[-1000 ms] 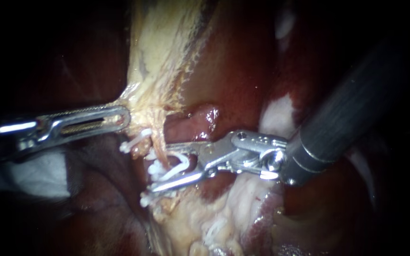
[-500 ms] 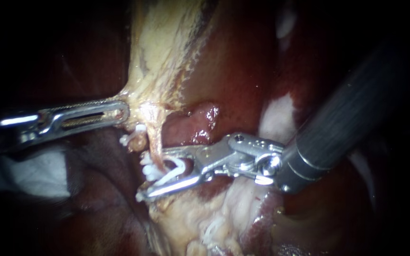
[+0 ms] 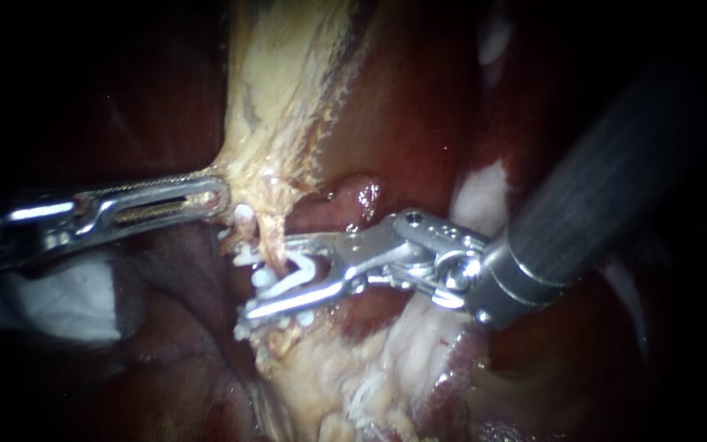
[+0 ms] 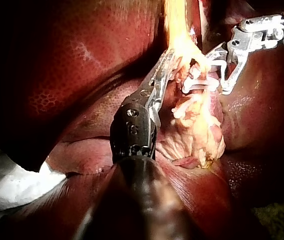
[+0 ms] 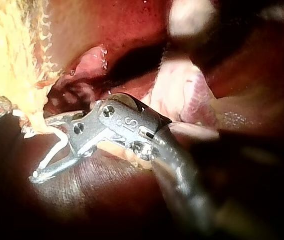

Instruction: Clipping third clip right tube

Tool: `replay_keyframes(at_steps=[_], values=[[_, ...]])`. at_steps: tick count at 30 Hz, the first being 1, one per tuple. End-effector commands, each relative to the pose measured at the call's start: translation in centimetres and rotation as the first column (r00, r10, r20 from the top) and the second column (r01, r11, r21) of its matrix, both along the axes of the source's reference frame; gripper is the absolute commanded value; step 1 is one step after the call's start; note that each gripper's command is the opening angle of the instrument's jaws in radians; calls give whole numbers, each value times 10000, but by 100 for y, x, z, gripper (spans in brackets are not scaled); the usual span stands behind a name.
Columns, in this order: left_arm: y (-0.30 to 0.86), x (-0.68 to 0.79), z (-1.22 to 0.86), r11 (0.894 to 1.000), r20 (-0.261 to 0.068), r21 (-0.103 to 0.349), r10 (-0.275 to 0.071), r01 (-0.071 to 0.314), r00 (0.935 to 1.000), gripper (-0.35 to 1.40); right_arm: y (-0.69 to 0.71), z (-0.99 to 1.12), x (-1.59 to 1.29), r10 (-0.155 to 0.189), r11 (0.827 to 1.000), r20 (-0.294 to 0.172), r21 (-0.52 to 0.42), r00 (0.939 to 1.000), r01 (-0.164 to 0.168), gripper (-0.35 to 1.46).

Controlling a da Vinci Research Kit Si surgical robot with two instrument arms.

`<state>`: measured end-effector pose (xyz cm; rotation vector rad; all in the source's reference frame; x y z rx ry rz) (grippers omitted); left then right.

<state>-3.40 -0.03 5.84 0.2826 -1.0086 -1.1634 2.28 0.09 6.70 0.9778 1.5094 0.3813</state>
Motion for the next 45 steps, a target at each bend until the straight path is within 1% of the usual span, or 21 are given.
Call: replay_keyframes(at_steps=[1,5,8,12,14,19,21,22,23,24,26,27,29,31,38,45], values=[[0,0,0,10000,-6,1,-5,5,10000,-35,2,-2,0,40,10000,4,19,10000,-40,59],[-1,-1,-1,10000,-12,-3,-11,11,10000,-35,11,-8,-2,183,9998,-17,109,9998,-183,59],[-1,-1,-1,10000,-14,-4,-15,15,10000,-35,16,-9,-2,317,9994,78,128,9995,-318,58],[-2,-2,-1,10000,-16,-5,-17,17,10000,-35,18,-7,0,387,9992,130,127,9992,-389,54],[-2,-2,-1,10000,-17,-5,-18,18,10000,-35,18,-6,0,489,9985,251,236,9985,-495,53],[-2,-2,-1,10000,-38,-12,-39,39,10000,-35,19,-6,0,492,9963,426,688,9979,-521,49],[-2,-2,-2,10000,-38,-12,-40,40,10000,-35,19,-6,0,500,9943,519,913,9974,-546,44],[-2,-2,-2,10000,-39,-12,-40,40,10000,-35,18,-6,-1,520,9930,543,1034,9972,-574,39],[-2,-2,-2,10000,-39,-12,-41,40,10000,-35,18,-6,-2,519,9925,636,1071,9966,-586,28],[-2,-2,-2,10000,-39,-12,-41,41,10000,-35,18,-6,-3,569,9926,815,1028,9950,-651,14],[-2,-2,-2,10000,-38,-12,-40,40,10000,-35,18,-6,-6,555,9935,1193,920,9913,-667,-29],[-2,-2,-2,10000,-39,-12,-40,40,10000,-35,18,-6,-7,552,9937,1298,895,9900,-671,-35],[-2,-2,-2,10000,-39,-12,-41,41,10000,-35,18,-5,-10,619,9933,1425,880,9879,-749,-35],[-3,-2,-2,10000,-40,-11,-43,43,10000,-35,19,-4,-12,667,9929,1465,879,9870,-801,-35],[-3,-2,-3,10000,-41,-11,-44,44,10000,-35,19,-2,-14,594,9895,1541,1216,9863,-785,-35],[-3,-2,-3,10000,-42,-11,-45,45,10000,-35,18,-1,-15,599,9888,1567,1261,9858,-801,-35]])
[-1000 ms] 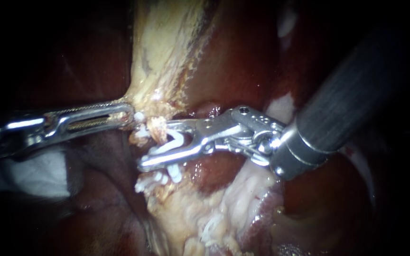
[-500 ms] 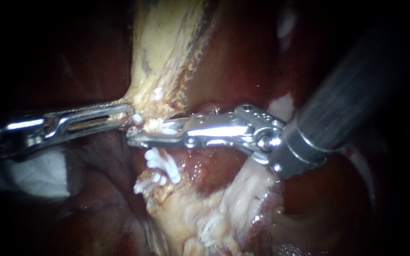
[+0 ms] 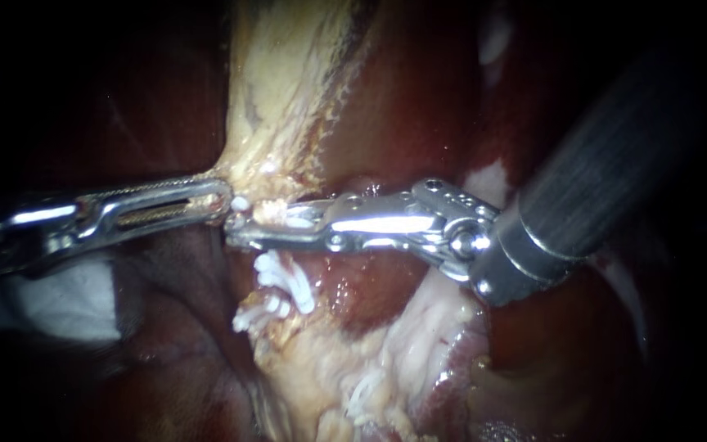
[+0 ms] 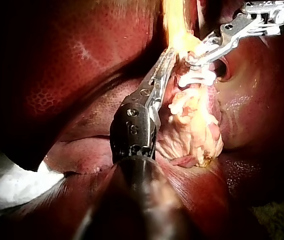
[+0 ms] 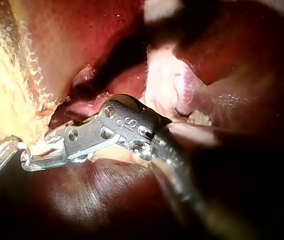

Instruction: Clipping third clip right tube

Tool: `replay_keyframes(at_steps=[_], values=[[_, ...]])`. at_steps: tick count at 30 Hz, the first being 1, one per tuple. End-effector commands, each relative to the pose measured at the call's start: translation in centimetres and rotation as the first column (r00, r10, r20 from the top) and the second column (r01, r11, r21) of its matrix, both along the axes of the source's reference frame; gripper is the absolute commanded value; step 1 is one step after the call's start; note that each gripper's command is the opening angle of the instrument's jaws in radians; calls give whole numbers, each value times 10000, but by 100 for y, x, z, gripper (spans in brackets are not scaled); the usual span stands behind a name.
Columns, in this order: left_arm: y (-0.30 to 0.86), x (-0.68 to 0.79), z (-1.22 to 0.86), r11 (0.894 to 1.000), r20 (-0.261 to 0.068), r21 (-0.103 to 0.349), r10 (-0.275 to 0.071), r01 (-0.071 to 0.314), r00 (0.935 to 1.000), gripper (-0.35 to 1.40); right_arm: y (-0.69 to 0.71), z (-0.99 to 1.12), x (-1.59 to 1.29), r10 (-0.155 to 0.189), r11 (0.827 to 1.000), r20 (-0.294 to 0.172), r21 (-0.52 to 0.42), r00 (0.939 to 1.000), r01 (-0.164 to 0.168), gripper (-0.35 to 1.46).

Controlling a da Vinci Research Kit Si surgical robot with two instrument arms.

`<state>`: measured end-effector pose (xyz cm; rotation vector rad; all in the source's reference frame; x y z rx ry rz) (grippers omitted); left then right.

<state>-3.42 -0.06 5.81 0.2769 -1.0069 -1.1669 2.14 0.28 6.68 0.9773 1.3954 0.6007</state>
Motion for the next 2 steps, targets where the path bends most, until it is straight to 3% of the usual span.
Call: replay_keyframes(at_steps=[1,2], values=[[0,0,0,10000,-2,2,0,0,10000,-35,0,1,0,-6,10000,-3,-3,10000,5,-35],[0,0,0,10000,-2,2,0,0,10000,-35,0,1,-1,-3,10000,-1,-3,10000,3,-35]])
